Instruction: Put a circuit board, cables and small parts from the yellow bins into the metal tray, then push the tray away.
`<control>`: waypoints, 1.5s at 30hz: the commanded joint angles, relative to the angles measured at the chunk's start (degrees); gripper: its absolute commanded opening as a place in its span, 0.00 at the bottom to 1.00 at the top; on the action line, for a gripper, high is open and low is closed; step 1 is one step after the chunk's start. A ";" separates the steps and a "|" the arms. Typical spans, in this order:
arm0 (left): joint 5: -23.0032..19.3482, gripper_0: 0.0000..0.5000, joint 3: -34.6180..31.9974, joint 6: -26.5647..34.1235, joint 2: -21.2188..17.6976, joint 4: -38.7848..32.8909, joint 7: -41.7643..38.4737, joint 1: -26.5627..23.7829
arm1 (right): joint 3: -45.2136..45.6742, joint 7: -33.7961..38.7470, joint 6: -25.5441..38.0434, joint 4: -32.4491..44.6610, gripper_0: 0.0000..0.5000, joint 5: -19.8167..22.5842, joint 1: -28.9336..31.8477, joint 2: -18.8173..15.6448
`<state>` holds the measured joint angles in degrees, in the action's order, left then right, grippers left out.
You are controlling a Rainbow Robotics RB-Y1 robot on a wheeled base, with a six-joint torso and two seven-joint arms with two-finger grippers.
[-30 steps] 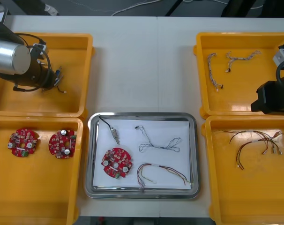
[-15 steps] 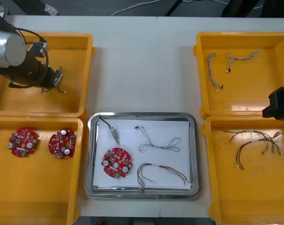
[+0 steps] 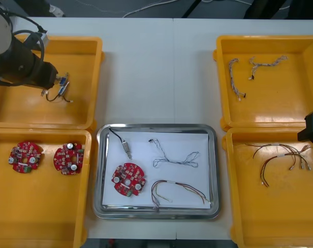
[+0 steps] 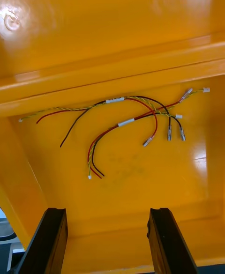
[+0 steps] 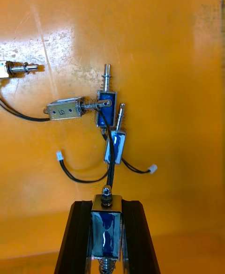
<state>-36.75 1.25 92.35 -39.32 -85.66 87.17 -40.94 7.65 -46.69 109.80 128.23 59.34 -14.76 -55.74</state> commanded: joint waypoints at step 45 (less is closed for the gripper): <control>-22.49 0.00 7.71 17.65 -6.21 -31.23 -43.93 -6.44 | 1.84 -8.25 0.20 1.23 1.00 -1.42 2.90 -0.07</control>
<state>-57.97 7.53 109.61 -43.41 -113.33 35.85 -44.75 7.66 -55.45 109.80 128.23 58.26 -12.59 -55.73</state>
